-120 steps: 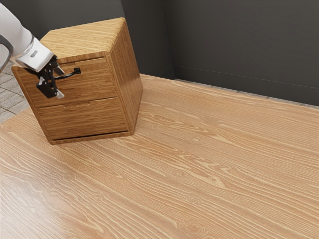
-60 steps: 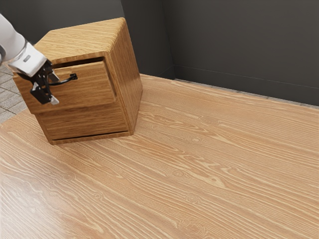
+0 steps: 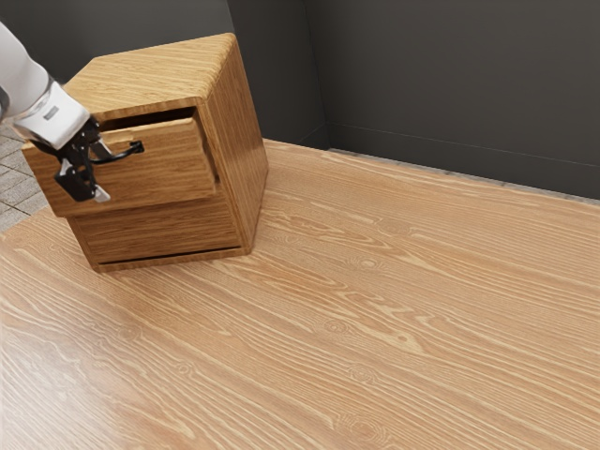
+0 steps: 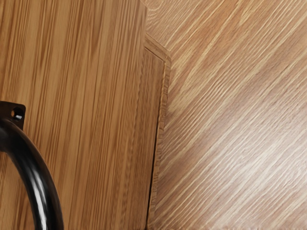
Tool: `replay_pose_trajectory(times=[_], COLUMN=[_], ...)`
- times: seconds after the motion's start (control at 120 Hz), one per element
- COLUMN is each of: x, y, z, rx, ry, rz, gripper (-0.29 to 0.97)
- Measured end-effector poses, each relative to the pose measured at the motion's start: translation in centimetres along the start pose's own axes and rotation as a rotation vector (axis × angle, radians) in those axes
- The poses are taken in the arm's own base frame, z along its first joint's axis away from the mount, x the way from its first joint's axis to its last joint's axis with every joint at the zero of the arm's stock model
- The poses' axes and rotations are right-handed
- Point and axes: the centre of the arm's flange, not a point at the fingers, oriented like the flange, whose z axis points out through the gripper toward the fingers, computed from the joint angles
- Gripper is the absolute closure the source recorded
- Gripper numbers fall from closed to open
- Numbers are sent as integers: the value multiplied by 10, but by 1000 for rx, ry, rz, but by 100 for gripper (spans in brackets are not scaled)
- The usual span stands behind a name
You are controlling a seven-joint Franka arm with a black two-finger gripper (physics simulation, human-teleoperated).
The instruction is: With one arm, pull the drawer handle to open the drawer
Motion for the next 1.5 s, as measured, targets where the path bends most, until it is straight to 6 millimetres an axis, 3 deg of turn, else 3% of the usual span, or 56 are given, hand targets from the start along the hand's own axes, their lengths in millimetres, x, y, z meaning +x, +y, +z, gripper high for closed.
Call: replay_pose_trajectory(times=[1.283,1.5], x=[-13,-4], y=[100,114], z=[-35,-49], rx=[-5,16], ry=[0,2], rz=[-21,-14], gripper=[1,0])
